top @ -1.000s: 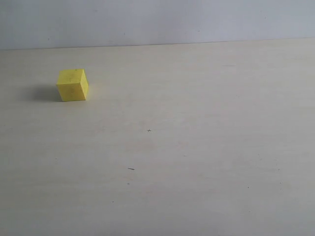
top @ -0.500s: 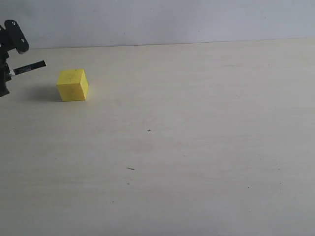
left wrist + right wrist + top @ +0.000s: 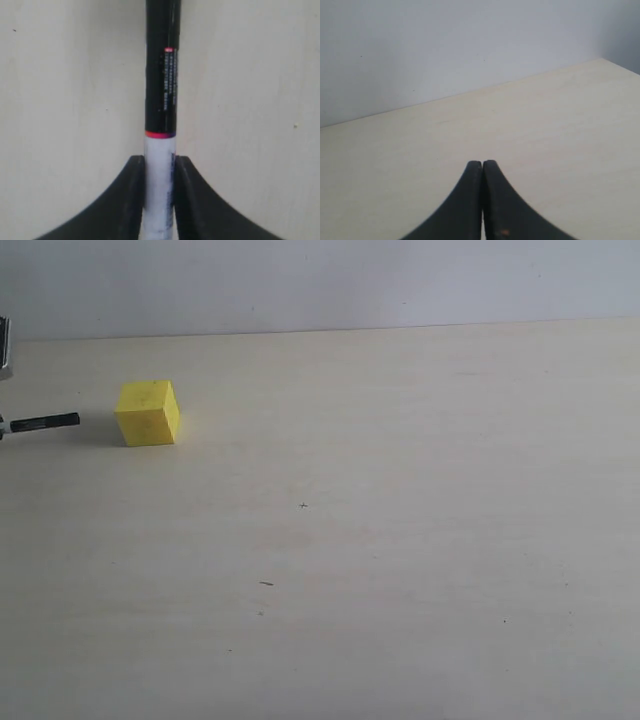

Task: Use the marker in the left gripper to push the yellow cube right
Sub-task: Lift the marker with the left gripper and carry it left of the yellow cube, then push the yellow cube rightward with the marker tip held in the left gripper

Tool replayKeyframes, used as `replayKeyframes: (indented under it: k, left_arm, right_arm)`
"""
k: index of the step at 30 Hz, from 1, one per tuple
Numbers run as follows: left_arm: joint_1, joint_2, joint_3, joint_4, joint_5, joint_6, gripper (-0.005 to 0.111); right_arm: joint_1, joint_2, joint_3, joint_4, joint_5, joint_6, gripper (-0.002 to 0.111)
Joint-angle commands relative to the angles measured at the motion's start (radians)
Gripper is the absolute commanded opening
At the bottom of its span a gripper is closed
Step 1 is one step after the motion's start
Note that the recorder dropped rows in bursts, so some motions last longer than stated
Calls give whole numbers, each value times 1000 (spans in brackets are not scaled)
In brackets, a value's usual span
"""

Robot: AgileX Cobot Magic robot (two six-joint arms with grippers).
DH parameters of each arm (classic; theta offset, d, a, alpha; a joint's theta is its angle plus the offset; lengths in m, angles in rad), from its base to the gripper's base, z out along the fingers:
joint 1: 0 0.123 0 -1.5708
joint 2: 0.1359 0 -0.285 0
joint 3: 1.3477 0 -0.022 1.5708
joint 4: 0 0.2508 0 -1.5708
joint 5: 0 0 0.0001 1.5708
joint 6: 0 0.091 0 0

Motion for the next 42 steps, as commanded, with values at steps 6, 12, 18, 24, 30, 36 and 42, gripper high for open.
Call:
replayKeyframes:
  k: [6,12,18,24,30,36,42]
  left_arm:
    - [0,38,-6,-125,-173,116,0]
    - [0,38,-6,-152,-184,191,0]
    - [0,38,-6,-163,-211,191,0]
    - [0,62,-6,-143,-222,259,0]
    - [0,73,-6,-161,-229,259,0]
    - [-11,73,-6,-162,-216,263,0]
    - [-93,73,-6,-162,-223,267,0]
  right_arm:
    - [1,-5,4,-2,-6,1,0]
    - [1,-5,4,-2,-6,1,0]
    - [1,-5,4,-2,-6,1,0]
    - [1,-5,4,-2,-6,1,0]
    - [1,-5,4,-2,-6,1,0]
    - [1,-5,4,-2,-6,1,0]
    - [1,-5,4,-2,-6,1,0]
